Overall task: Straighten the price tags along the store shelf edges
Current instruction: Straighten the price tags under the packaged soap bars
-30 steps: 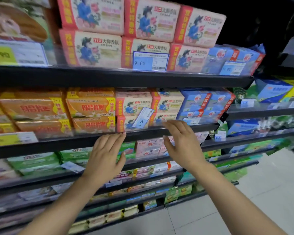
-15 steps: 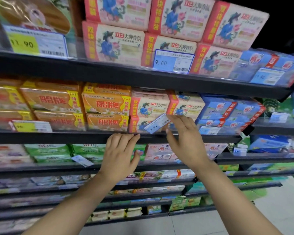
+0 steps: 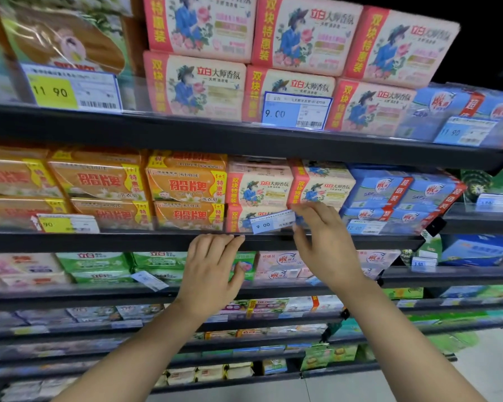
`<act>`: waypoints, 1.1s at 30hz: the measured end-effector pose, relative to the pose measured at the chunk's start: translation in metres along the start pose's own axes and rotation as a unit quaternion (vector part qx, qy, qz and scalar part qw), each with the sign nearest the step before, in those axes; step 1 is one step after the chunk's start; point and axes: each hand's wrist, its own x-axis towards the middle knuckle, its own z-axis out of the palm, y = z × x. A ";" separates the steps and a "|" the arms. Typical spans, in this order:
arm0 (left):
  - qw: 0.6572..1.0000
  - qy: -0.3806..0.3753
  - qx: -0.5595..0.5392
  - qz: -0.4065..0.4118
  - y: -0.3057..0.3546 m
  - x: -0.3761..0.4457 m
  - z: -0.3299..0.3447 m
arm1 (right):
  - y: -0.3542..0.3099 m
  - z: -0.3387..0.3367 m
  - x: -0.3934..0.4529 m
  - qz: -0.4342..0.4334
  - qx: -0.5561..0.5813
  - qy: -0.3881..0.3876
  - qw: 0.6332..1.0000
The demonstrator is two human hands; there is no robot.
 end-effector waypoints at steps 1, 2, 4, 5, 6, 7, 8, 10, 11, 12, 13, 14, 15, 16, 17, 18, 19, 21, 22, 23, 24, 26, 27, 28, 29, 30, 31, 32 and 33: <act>1.000 0.001 0.001 0.000 -0.001 0.000 0.000 | 0.000 0.001 -0.001 -0.002 -0.007 0.001 1.000; 1.000 0.001 0.001 0.001 -0.001 0.000 0.001 | 0.001 0.002 -0.002 -0.004 -0.015 0.001 1.000; 1.000 0.004 0.002 0.002 -0.001 0.001 0.001 | 0.002 0.004 -0.003 -0.009 -0.033 -0.003 0.999; 1.000 0.006 0.002 0.002 -0.001 0.001 0.001 | 0.002 0.004 -0.004 -0.013 -0.045 -0.008 0.999; 1.000 0.008 0.002 0.003 0.000 0.001 0.002 | 0.003 0.005 -0.005 -0.017 -0.056 -0.014 0.998; 1.000 0.010 0.001 0.004 0.000 0.001 0.002 | 0.003 0.005 -0.006 -0.022 -0.067 -0.019 0.997; 1.000 0.011 0.001 0.005 0.000 0.000 0.002 | 0.004 0.006 -0.007 -0.024 -0.074 -0.026 0.997; 1.000 0.011 0.004 0.005 -0.001 0.001 0.002 | 0.004 0.005 -0.008 -0.029 -0.079 -0.034 0.996; 1.000 0.011 0.006 0.005 -0.001 0.001 0.002 | 0.004 0.005 -0.009 -0.032 -0.079 -0.035 0.996; 1.000 0.010 0.007 0.004 -0.001 0.000 0.002 | 0.004 0.005 -0.009 -0.034 -0.079 -0.034 0.996; 1.000 0.009 0.008 0.004 0.000 0.000 0.002 | 0.004 0.005 -0.010 -0.037 -0.079 -0.034 0.996; 1.000 0.007 0.009 0.003 0.000 0.000 0.003 | 0.003 0.005 -0.010 -0.038 -0.079 -0.034 0.996; 1.000 0.005 0.009 0.001 0.000 0.000 0.003 | 0.004 0.006 -0.011 -0.038 -0.078 -0.036 0.996; 1.000 0.003 0.009 0.000 0.000 0.000 0.002 | 0.004 0.006 -0.011 -0.039 -0.077 -0.039 0.996; 1.000 0.000 0.008 -0.002 0.000 0.000 0.002 | 0.005 0.006 -0.012 -0.040 -0.076 -0.042 0.995; 1.000 -0.005 0.006 -0.004 0.001 0.000 0.000 | 0.005 0.006 -0.012 -0.041 -0.076 -0.044 0.995; 1.000 -0.013 0.003 -0.007 0.001 0.001 -0.001 | 0.006 0.006 -0.013 -0.044 -0.076 -0.046 0.995; 0.999 -0.038 -0.002 -0.017 0.003 0.002 -0.006 | 0.007 0.005 -0.013 -0.047 -0.069 -0.048 0.995; 0.998 -0.051 -0.004 -0.020 0.004 0.002 -0.009 | 0.008 0.004 -0.014 -0.047 -0.062 -0.048 0.996; 0.998 -0.063 -0.005 -0.022 0.005 0.003 -0.011 | 0.009 0.003 -0.015 -0.046 -0.055 -0.046 0.996; 0.997 -0.073 -0.007 -0.023 0.006 0.004 -0.013 | 0.011 0.001 -0.017 -0.044 -0.050 -0.044 0.997; 0.996 -0.087 -0.013 -0.025 0.008 0.005 -0.018 | 0.017 -0.004 -0.022 -0.040 -0.040 -0.034 0.998; 0.995 -0.091 -0.016 -0.024 0.010 0.007 -0.019 | 0.021 -0.008 -0.025 -0.037 -0.037 -0.029 0.998; 0.995 -0.093 -0.018 -0.020 0.012 0.009 -0.020 | 0.026 -0.011 -0.029 -0.032 -0.036 -0.025 0.999; 0.995 -0.092 -0.021 -0.015 0.016 0.012 -0.021 | 0.033 -0.015 -0.032 -0.026 -0.037 -0.023 0.999; 0.996 -0.090 -0.026 -0.007 0.022 0.015 -0.020 | 0.039 -0.019 -0.037 -0.020 -0.040 -0.022 0.999; 0.996 -0.088 -0.032 0.002 0.029 0.020 -0.020 | 0.048 -0.024 -0.041 -0.012 -0.043 -0.022 0.999; 0.995 -0.089 -0.040 0.012 0.037 0.025 -0.019 | 0.056 -0.028 -0.045 -0.003 -0.048 -0.021 0.999; 0.994 -0.093 -0.046 0.021 0.046 0.029 -0.017 | 0.065 -0.033 -0.049 0.008 -0.053 -0.019 0.998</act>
